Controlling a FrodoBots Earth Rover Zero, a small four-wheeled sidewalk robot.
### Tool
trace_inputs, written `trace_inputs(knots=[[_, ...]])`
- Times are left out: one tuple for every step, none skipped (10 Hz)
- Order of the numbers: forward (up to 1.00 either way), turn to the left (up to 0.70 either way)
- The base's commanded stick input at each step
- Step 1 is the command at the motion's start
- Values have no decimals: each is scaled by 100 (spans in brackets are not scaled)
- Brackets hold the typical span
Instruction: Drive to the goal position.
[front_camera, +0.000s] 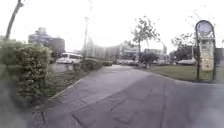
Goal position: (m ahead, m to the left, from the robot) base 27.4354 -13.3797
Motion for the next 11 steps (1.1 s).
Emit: trace_inputs(knots=[[100,-25],[100,0],[100,0],[100,0],[100,0],[100,0],[100,0],[100,0],[100,0],[100,0],[100,0]])
